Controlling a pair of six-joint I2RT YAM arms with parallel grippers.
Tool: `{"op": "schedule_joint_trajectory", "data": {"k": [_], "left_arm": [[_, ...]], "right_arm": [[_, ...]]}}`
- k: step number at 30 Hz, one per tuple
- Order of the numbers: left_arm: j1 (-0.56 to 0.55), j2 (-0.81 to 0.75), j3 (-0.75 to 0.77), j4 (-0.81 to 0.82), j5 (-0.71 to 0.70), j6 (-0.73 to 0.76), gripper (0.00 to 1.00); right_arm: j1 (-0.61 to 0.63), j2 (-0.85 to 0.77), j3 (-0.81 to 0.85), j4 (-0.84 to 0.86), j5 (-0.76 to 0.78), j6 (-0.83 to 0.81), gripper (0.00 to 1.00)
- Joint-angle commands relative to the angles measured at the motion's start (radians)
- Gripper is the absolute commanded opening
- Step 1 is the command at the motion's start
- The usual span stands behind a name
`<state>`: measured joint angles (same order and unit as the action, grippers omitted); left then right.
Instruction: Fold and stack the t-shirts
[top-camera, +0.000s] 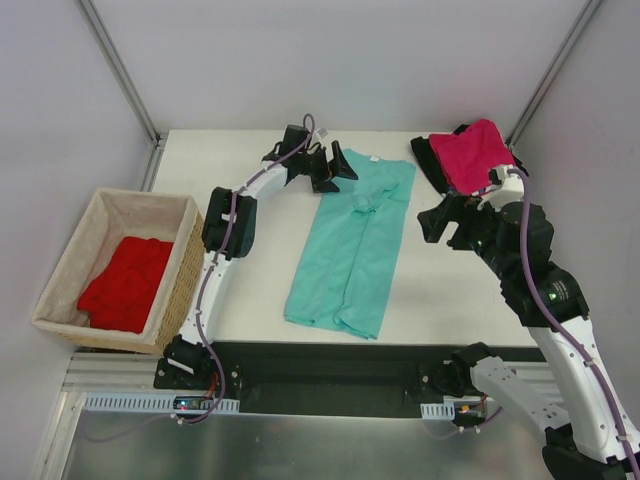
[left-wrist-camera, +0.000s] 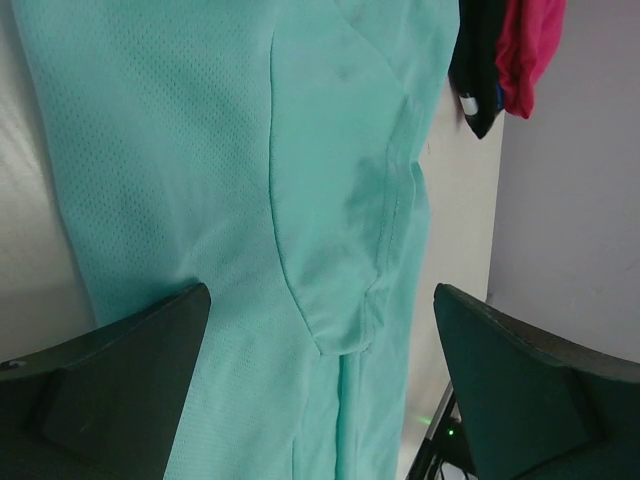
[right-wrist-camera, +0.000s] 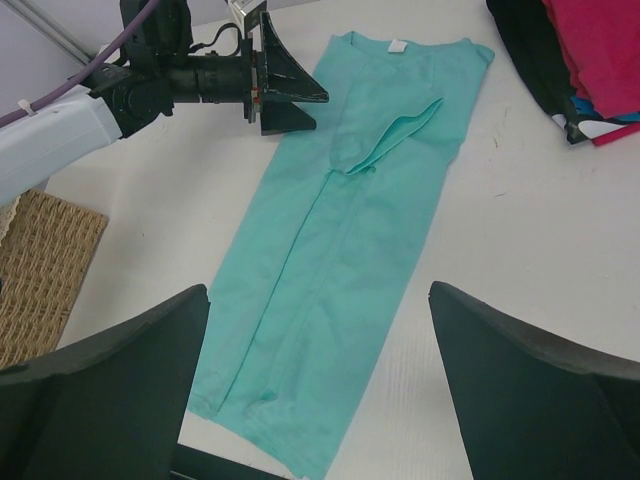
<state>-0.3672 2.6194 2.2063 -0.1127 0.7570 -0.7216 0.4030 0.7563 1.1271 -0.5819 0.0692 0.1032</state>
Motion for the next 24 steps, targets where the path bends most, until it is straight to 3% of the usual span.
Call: {"op": "schedule_joint_trajectory", "data": {"k": [1, 24], "left_arm": [[0.03, -0.047, -0.037, -0.008, -0.042, -0.001, 0.98], [0.12, -0.119, -0.146, -0.143, -0.192, 0.028, 0.98]], "right_arm": [[0.003, -0.009, 0.014, 0.002, -0.017, 0.013, 0.97], [0.005, 0.005, 0.01, 0.011, -0.043, 0.024, 0.96]]}}
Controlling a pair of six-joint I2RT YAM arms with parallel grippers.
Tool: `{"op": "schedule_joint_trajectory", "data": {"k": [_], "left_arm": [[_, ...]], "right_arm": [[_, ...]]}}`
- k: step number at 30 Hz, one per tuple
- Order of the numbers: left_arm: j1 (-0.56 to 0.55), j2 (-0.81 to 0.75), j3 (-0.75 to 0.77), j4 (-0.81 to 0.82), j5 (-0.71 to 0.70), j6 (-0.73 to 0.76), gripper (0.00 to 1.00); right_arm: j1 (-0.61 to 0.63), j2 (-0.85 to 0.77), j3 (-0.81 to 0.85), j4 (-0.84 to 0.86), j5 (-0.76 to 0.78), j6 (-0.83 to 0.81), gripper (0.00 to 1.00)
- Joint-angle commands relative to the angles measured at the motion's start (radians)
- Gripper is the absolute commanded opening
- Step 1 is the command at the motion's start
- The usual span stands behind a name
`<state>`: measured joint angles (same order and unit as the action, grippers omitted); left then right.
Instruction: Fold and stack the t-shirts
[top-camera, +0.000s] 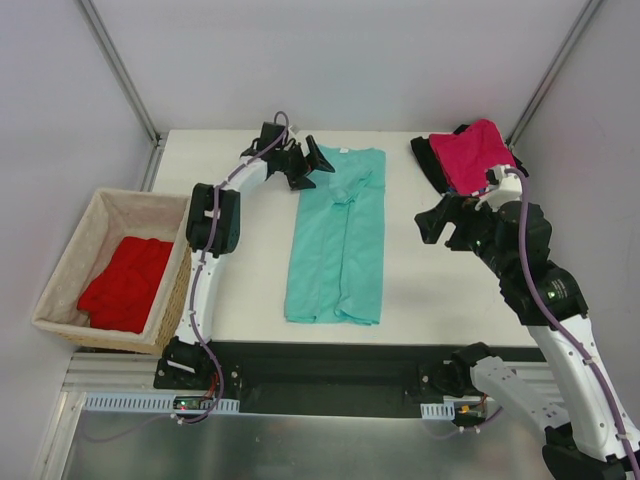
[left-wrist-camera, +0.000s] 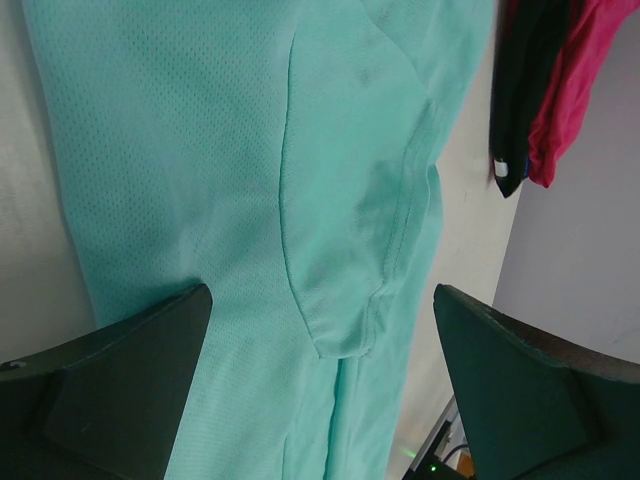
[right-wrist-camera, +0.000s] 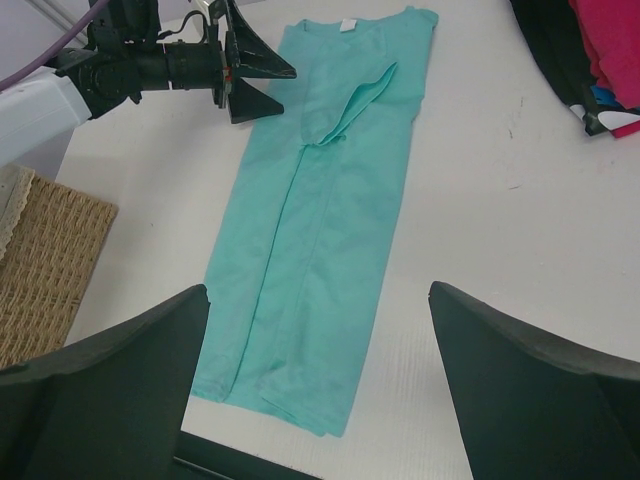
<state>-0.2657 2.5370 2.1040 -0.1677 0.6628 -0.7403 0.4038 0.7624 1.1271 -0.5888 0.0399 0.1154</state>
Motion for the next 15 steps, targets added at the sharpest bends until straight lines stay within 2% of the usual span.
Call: {"op": "schedule_joint_trajectory", "data": {"k": [1, 9, 15], "left_arm": [[0.019, -0.046, -0.048, -0.089, -0.104, 0.047, 0.98], [0.019, -0.078, -0.061, -0.09, -0.109, 0.062, 0.97], [0.014, -0.214, -0.096, -0.09, -0.083, 0.128, 0.98]], "right_arm": [[0.004, 0.0, 0.008, 0.018, -0.015, 0.012, 0.97], [0.006, 0.002, -0.001, 0.018, -0.012, 0.013, 0.97], [0.007, -0.003, -0.003, 0.023, -0.005, 0.009, 0.97]]}}
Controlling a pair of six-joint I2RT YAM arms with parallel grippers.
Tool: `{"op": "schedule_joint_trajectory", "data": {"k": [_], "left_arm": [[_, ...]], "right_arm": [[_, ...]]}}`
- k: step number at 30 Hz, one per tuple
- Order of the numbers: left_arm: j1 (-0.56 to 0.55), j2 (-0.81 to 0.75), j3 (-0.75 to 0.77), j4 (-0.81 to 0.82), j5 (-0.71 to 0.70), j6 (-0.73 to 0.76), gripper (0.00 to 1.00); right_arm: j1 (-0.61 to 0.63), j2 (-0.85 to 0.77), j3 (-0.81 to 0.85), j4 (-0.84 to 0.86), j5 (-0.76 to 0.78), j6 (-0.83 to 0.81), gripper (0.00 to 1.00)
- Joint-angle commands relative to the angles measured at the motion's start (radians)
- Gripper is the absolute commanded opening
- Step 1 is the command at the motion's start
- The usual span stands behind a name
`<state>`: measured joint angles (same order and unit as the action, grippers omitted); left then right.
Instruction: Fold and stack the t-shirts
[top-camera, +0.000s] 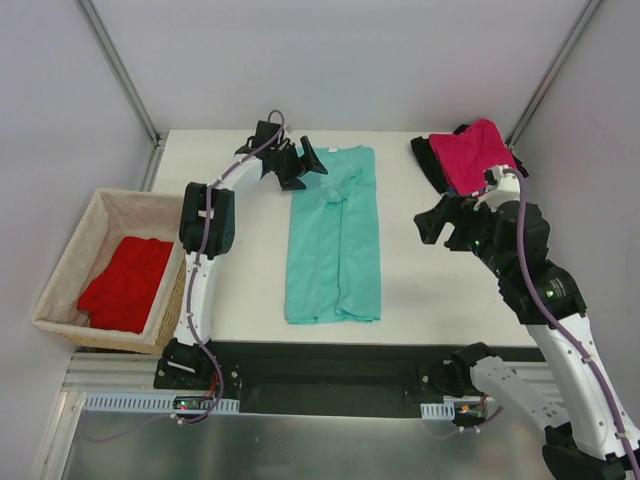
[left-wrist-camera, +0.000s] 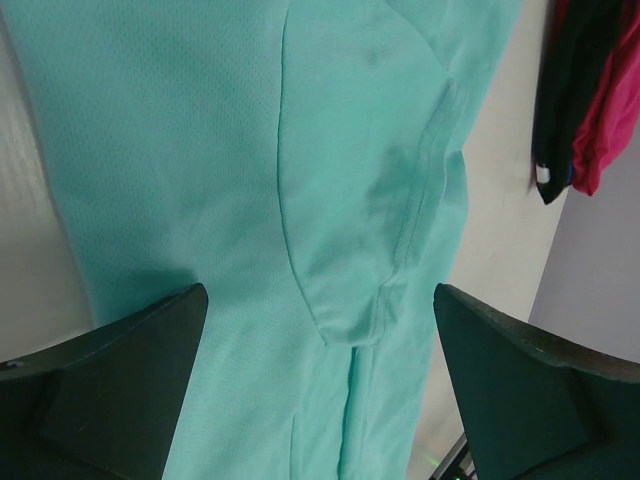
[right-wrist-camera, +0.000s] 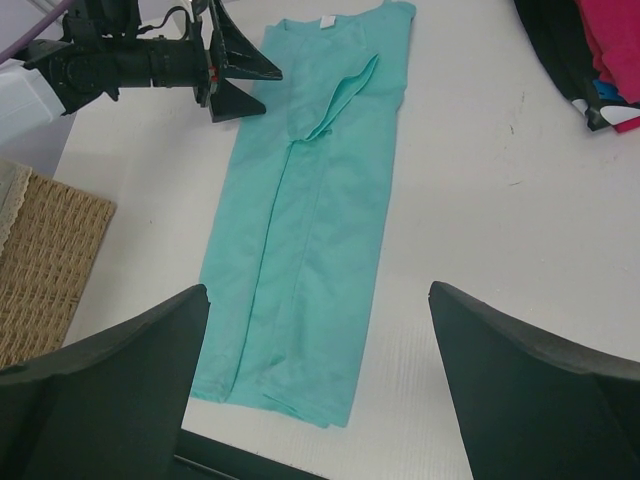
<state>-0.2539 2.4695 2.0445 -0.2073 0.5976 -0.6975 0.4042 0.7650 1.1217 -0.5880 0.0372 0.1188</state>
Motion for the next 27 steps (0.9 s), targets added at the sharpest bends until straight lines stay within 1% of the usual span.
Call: {"op": "schedule_joint_trajectory", "data": {"k": [1, 2, 3, 4, 6, 7, 9, 11, 12, 14, 15, 16, 18, 19, 21, 22, 23, 25, 27], "left_arm": [[-0.004, -0.215, -0.049, -0.05, -0.009, 0.098, 0.98], [-0.008, -0.253, -0.076, -0.05, 0.005, 0.108, 0.99], [-0.015, -0.338, -0.095, -0.05, 0.004, 0.14, 0.99], [-0.022, -0.381, -0.116, -0.053, -0.002, 0.154, 0.99], [-0.03, -0.457, -0.173, -0.06, -0.005, 0.184, 0.99], [-0.03, -0.521, -0.19, -0.066, 0.002, 0.188, 0.99], [-0.031, -0.608, -0.239, -0.113, 0.015, 0.205, 0.99], [-0.038, -0.667, -0.283, -0.19, -0.028, 0.24, 0.99], [-0.048, -0.728, -0.308, -0.286, -0.115, 0.251, 0.99], [-0.057, -0.799, -0.438, -0.337, -0.179, 0.268, 0.99], [-0.064, -0.869, -0.493, -0.368, -0.241, 0.27, 0.98], [-0.064, -0.901, -0.608, -0.38, -0.266, 0.27, 0.98], [-0.067, -0.995, -0.722, -0.392, -0.306, 0.265, 0.98], [-0.068, -1.023, -0.827, -0.399, -0.318, 0.263, 0.98], [-0.076, -1.102, -0.92, -0.402, -0.334, 0.248, 0.98], [-0.085, -1.132, -1.002, -0.399, -0.347, 0.24, 0.98], [-0.09, -1.158, -1.038, -0.399, -0.36, 0.227, 0.98], [-0.099, -1.24, -1.133, -0.391, -0.371, 0.21, 0.99], [-0.104, -1.323, -1.19, -0.374, -0.354, 0.181, 0.99]], "right_arm": [[0.013, 0.002, 0.006, 0.022, 0.006, -0.001, 0.96], [0.018, 0.006, 0.013, 0.024, 0.015, -0.008, 0.97], [0.027, 0.016, 0.018, 0.024, 0.023, -0.028, 0.97], [0.031, 0.026, 0.021, 0.022, 0.041, -0.039, 0.97], [0.039, 0.069, 0.021, 0.02, 0.056, -0.066, 0.97], [0.045, 0.086, 0.02, 0.025, 0.061, -0.08, 0.97], [0.064, 0.155, 0.021, 0.03, 0.082, -0.111, 0.97], [0.08, 0.216, 0.041, -0.019, 0.136, -0.149, 0.97], [0.099, 0.271, 0.05, -0.039, 0.159, -0.15, 0.97], [0.116, 0.296, 0.02, -0.053, 0.216, -0.128, 0.97], [0.126, 0.303, -0.008, -0.052, 0.224, -0.123, 0.96], [0.133, 0.301, -0.058, -0.05, 0.242, -0.093, 0.97], [0.154, 0.275, -0.117, -0.038, 0.269, -0.047, 0.98], [0.162, 0.266, -0.166, -0.035, 0.292, -0.036, 0.98], [0.188, 0.254, -0.198, -0.044, 0.315, -0.008, 0.99], [0.199, 0.247, -0.224, -0.062, 0.344, 0.005, 0.97], [0.215, 0.244, -0.235, -0.07, 0.365, 0.022, 0.95], [0.271, 0.231, -0.256, -0.091, 0.42, 0.054, 0.94], [0.335, 0.22, -0.293, -0.096, 0.45, 0.105, 0.92]]}}
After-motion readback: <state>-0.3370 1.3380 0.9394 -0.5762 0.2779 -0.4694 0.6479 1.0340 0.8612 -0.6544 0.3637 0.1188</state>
